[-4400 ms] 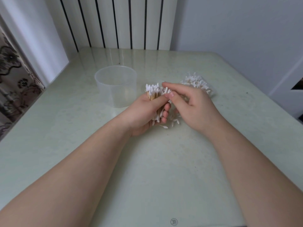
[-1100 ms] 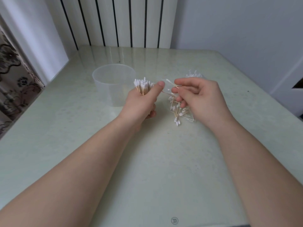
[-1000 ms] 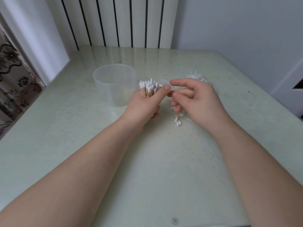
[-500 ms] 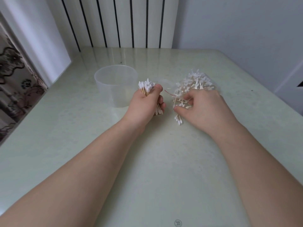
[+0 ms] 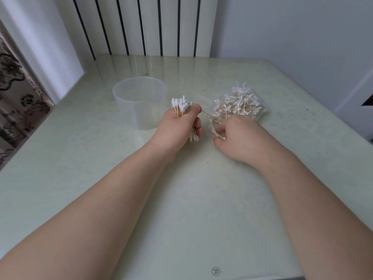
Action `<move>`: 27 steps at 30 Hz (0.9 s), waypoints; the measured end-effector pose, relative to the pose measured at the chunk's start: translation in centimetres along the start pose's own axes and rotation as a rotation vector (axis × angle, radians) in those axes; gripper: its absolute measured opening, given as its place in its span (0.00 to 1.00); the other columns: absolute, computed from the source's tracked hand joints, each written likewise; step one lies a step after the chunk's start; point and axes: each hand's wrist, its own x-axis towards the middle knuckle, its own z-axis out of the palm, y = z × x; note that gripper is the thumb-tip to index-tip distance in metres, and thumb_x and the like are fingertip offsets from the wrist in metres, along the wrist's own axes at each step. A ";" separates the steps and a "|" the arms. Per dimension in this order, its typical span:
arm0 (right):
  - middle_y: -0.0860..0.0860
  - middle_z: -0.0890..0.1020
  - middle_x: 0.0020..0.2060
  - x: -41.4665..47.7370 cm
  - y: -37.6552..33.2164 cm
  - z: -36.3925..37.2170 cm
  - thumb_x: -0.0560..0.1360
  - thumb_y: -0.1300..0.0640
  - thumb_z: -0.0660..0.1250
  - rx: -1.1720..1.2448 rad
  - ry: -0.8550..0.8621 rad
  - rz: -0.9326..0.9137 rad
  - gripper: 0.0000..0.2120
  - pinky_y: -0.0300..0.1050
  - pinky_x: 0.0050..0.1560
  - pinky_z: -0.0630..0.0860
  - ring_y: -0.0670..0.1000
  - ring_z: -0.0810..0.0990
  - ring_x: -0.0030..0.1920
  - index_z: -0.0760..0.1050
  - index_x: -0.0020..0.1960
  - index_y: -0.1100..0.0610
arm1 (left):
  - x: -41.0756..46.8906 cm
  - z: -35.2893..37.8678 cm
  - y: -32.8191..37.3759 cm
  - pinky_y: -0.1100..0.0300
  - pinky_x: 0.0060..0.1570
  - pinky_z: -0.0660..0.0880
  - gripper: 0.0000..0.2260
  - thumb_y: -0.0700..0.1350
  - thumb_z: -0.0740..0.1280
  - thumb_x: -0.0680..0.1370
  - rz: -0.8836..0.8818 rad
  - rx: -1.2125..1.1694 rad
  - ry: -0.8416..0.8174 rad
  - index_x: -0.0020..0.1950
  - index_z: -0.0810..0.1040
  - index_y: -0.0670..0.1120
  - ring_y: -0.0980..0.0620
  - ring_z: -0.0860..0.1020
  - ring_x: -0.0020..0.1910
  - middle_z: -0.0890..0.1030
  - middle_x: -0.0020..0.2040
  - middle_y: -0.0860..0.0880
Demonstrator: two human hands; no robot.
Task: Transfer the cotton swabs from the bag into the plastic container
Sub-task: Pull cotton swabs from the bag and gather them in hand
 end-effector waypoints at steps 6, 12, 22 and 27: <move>0.55 0.82 0.37 -0.2 0.0 -0.8 0.68 0.57 0.68 -0.012 0.010 0.035 0.07 0.46 0.45 0.80 0.57 0.81 0.43 0.84 0.43 0.55 | 0.0 0.0 0.0 0.50 0.42 0.70 0.09 0.44 0.63 0.83 0.011 0.023 -0.002 0.44 0.75 0.47 0.48 0.76 0.31 0.75 0.29 0.51; 0.55 0.82 0.35 -0.3 0.6 -0.8 0.72 0.57 0.67 0.087 0.097 0.028 0.05 0.46 0.42 0.78 0.58 0.81 0.41 0.82 0.42 0.55 | 0.0 -0.1 -0.1 0.51 0.42 0.73 0.08 0.44 0.63 0.84 0.015 0.015 0.017 0.45 0.75 0.47 0.49 0.77 0.32 0.76 0.30 0.51; 0.46 0.84 0.29 -0.6 0.0 -2.2 0.76 0.60 0.67 0.649 0.261 0.140 0.09 0.31 0.30 0.70 0.40 0.80 0.29 0.84 0.41 0.54 | 0.2 -0.3 -0.3 0.50 0.38 0.71 0.11 0.53 0.69 0.78 0.079 0.091 0.052 0.39 0.76 0.49 0.48 0.72 0.30 0.73 0.29 0.50; 0.52 0.84 0.31 -0.8 -1.5 -1.3 0.78 0.58 0.68 0.761 0.133 0.033 0.07 0.47 0.33 0.75 0.41 0.79 0.27 0.84 0.44 0.57 | -0.5 -0.3 0.2 0.56 0.32 0.70 0.09 0.50 0.72 0.79 0.160 0.111 -0.046 0.40 0.81 0.51 0.49 0.70 0.30 0.74 0.30 0.52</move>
